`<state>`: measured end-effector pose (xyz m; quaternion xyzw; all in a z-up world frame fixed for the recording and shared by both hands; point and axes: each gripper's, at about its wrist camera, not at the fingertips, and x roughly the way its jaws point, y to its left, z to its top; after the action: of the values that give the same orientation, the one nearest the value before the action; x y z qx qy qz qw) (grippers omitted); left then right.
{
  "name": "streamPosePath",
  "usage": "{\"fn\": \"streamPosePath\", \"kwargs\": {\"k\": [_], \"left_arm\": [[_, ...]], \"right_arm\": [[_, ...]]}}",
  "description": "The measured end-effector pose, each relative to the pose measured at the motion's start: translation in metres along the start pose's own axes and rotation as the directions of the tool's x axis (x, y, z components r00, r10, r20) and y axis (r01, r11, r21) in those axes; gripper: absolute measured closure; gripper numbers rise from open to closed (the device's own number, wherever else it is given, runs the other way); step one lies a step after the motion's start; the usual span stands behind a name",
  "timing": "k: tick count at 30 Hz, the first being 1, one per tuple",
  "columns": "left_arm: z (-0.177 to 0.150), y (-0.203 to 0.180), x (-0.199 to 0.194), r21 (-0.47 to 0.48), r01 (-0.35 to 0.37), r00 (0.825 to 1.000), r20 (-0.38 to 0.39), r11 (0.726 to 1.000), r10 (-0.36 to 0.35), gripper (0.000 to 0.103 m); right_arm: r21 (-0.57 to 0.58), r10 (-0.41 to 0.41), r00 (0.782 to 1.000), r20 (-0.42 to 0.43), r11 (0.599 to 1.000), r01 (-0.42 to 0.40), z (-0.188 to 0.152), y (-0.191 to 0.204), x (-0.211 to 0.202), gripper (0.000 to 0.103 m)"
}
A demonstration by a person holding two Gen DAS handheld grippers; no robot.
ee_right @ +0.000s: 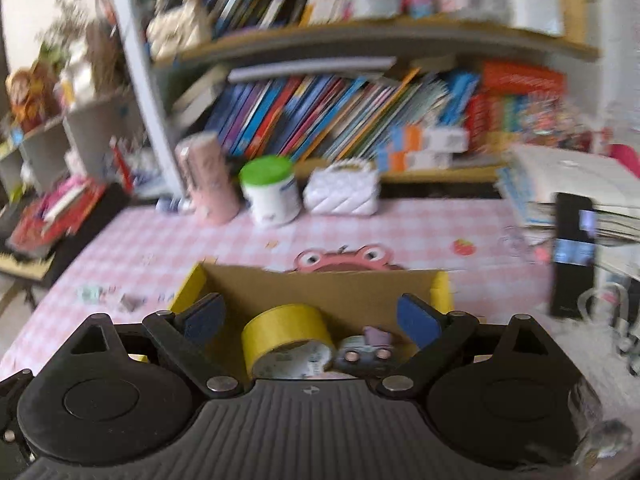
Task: Organize objects
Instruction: 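Withdraw both tools from the yellow box back over the table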
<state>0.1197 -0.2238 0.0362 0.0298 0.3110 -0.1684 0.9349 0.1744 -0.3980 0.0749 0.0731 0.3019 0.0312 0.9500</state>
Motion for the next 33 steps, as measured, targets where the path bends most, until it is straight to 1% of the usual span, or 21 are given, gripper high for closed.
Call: {"fn": "streamPosePath", "kwargs": {"k": [3,5,7,9,11,12,14,17,20,23,25,28,33], "left_arm": [[-0.007,0.008,-0.013,-0.054,-0.006,1.0,0.025,0.999,0.008,0.004],[-0.013,0.014,-0.021,-0.074,0.003,0.999,0.036,0.997,0.0,0.004],[-0.018,0.018,-0.028,-0.087,0.016,0.998,0.055,0.996,-0.011,0.004],[-0.024,0.02,-0.032,-0.088,0.028,0.997,0.07,0.996,-0.022,0.004],[-0.03,0.022,-0.034,-0.079,0.023,0.998,0.063,0.997,-0.018,0.004],[-0.032,0.023,-0.036,-0.073,0.017,0.998,0.059,0.997,-0.013,0.004],[-0.038,0.026,-0.041,-0.062,0.014,0.998,0.063,0.998,-0.01,0.004],[-0.049,0.033,-0.05,-0.045,0.007,0.998,0.061,0.999,-0.004,0.004],[-0.065,0.042,-0.057,-0.025,-0.01,1.0,0.027,1.0,0.01,0.004],[-0.079,0.055,-0.061,-0.025,-0.036,0.999,-0.04,0.999,0.035,0.004],[-0.086,0.068,-0.067,-0.038,-0.049,0.997,-0.066,0.998,0.047,0.004],[-0.094,0.086,-0.079,-0.058,-0.07,0.995,-0.071,0.996,0.066,0.004],[-0.107,0.108,-0.095,-0.037,-0.086,0.993,-0.086,0.996,0.082,0.004]], "right_arm": [[0.045,-0.044,0.997,0.061,0.998,0.042,-0.01,-0.006,-0.033,0.009],[0.075,-0.098,0.99,0.106,0.993,0.09,-0.021,-0.009,-0.057,0.009],[0.092,-0.153,0.978,0.14,0.986,0.141,-0.036,-0.01,-0.077,0.009],[0.093,-0.211,0.962,0.172,0.976,0.197,-0.053,-0.008,-0.094,0.009],[0.085,-0.259,0.946,0.197,0.965,0.246,-0.07,-0.005,-0.106,0.009],[0.077,-0.279,0.94,0.196,0.96,0.269,-0.078,-0.003,-0.109,0.009],[0.075,-0.313,0.933,0.179,0.95,0.304,-0.094,0.003,-0.111,0.009],[0.085,-0.34,0.932,0.125,0.94,0.331,-0.117,0.014,-0.108,0.009],[0.109,-0.349,0.936,0.043,0.933,0.343,-0.136,0.026,-0.103,0.009],[0.134,-0.335,0.942,-0.029,0.932,0.336,-0.148,0.041,-0.099,0.009],[0.135,-0.325,0.944,-0.054,0.935,0.329,-0.155,0.053,-0.098,0.009],[0.1,-0.317,0.945,-0.08,0.941,0.324,-0.167,0.075,-0.097,0.009],[0.049,-0.298,0.95,-0.098,0.952,0.303,-0.182,0.11,-0.098,0.008]]}}
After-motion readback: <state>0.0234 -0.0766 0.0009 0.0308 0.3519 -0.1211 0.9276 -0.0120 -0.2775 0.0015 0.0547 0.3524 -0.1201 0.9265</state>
